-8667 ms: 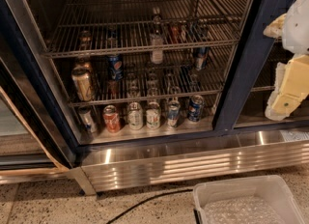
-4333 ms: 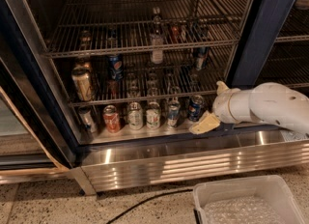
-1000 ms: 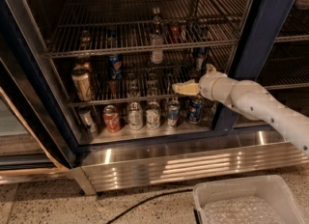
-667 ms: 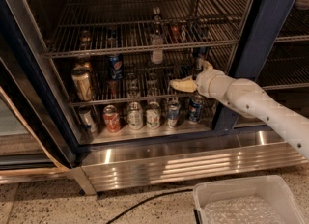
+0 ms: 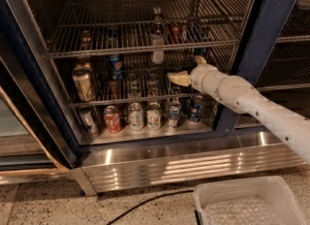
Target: Pick coke can from middle shelf of fridge
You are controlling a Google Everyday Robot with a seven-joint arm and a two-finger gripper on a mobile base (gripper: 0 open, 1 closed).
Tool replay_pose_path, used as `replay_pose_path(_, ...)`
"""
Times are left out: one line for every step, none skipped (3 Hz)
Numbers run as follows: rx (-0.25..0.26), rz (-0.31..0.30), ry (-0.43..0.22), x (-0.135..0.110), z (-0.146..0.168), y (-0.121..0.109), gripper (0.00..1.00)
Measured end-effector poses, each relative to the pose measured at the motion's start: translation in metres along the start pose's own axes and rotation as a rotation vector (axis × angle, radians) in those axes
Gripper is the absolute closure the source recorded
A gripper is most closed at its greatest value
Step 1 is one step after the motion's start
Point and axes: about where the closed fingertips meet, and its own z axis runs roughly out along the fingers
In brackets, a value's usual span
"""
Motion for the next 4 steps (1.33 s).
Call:
replay_pose_path(0.035, -0.009, 0.003, 0.0, 0.014, -0.006, 0.28)
replay_pose_path(0.085, 0.02, 0.041, 0.015, 0.045, -0.017, 0.31)
replay_pose_path(0.085, 0.02, 0.041, 0.015, 0.046, -0.017, 0.29)
replay_pose_path(0.086, 0.024, 0.022, 0.011, 0.054, -0.018, 0.34)
